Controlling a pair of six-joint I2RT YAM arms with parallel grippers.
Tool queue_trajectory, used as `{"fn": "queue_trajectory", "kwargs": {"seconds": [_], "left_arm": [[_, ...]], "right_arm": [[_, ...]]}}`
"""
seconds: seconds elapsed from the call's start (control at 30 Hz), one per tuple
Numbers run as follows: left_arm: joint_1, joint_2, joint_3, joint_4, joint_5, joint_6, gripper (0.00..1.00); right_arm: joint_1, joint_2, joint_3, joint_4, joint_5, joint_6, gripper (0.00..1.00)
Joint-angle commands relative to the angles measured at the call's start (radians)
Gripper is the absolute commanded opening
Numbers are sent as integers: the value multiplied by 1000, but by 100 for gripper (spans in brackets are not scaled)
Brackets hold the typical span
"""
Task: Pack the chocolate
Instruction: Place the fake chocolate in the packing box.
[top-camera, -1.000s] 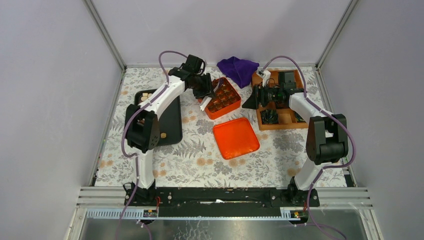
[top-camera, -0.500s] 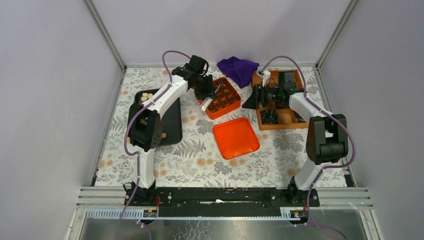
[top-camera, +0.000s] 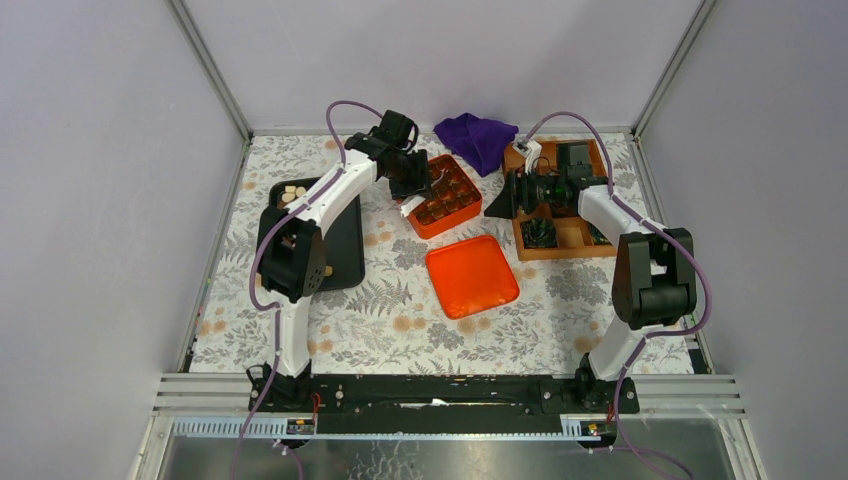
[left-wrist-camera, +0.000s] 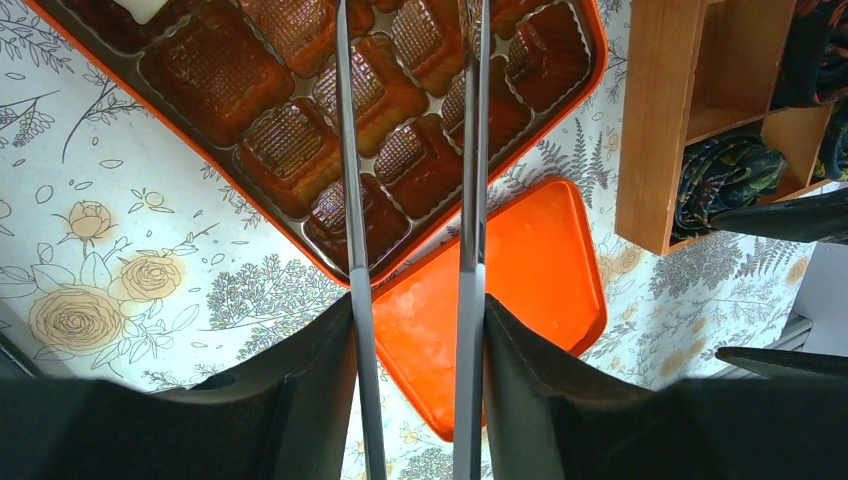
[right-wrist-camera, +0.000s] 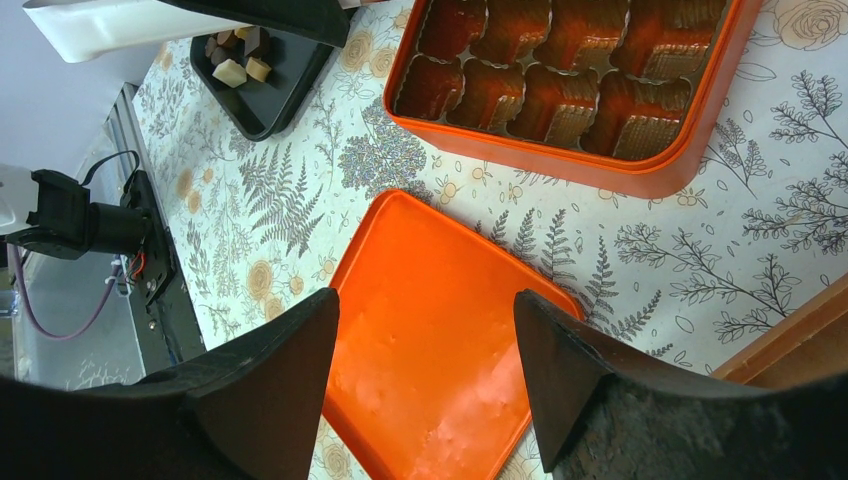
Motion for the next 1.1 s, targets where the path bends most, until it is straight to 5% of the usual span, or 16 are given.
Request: {"fn": "queue_trajectory", "kwargs": {"seconds": [0.0, 0.7, 1.07], "left_arm": [[-7, -7, 48, 10, -18, 18, 51], [-7, -77, 57, 13, -84, 16, 43], [0, -330, -209, 62, -175, 26, 40]], "right_arm": [[-8, -31, 10, -2, -28, -16, 72], [-9, -32, 9, -1, -31, -16, 73], [-10, -30, 11, -6, -29, -21, 73]]}}
